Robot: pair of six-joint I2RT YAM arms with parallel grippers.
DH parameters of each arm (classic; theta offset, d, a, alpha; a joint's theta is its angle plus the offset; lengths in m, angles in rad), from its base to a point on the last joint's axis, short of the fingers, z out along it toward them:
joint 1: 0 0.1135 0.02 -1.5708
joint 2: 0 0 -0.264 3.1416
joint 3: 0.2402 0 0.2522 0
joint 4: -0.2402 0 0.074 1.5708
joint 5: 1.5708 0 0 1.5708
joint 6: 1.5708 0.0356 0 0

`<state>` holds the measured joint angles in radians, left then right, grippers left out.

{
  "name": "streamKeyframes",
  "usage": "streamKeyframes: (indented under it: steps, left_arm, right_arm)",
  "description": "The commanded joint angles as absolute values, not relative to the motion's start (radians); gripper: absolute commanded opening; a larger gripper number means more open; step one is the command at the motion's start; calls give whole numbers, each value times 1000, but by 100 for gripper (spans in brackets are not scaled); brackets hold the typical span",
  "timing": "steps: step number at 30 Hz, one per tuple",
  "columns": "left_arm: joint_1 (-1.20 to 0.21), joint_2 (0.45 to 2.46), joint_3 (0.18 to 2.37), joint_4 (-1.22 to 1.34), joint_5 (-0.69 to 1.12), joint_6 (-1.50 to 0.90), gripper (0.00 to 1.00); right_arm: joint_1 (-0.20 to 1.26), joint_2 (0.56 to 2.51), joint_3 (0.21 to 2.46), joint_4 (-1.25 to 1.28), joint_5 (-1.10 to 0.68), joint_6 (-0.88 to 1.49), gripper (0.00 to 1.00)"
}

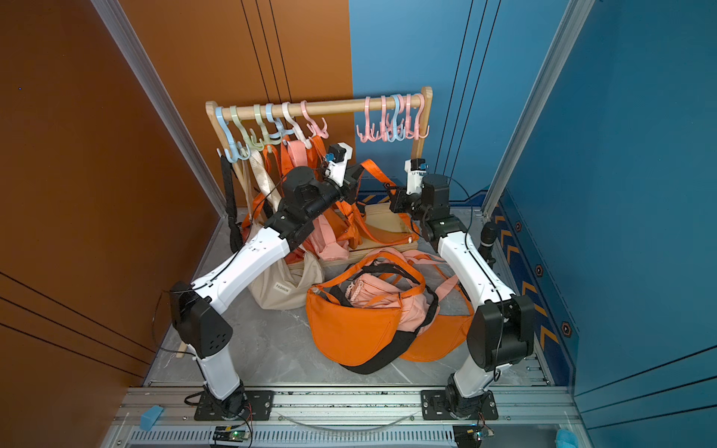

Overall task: Take the bag off the hook
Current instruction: Pick up the bag from the hook.

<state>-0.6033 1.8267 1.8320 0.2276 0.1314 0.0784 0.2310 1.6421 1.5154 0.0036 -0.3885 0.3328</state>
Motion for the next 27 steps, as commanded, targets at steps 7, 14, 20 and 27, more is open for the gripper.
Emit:
streamKeyframes:
  steps: [7,14,20,27]
  left_arm:
    - [-603,1766,1788,234,112,69,0]
    - [-658,1703,1756,205,69,226,0]
    - [-694,1632,1730,201,42,258,0]
    - [-728,1526,1713,170,-2,264,0]
  right_arm:
    - [220,1556,1543,-10,-381,328,0]
    - [218,1442,1559,-71,-350,310,0]
    - [236,1375,1622,-172,-354,296,0]
    - [248,1288,1685,-269,-381,292,0]
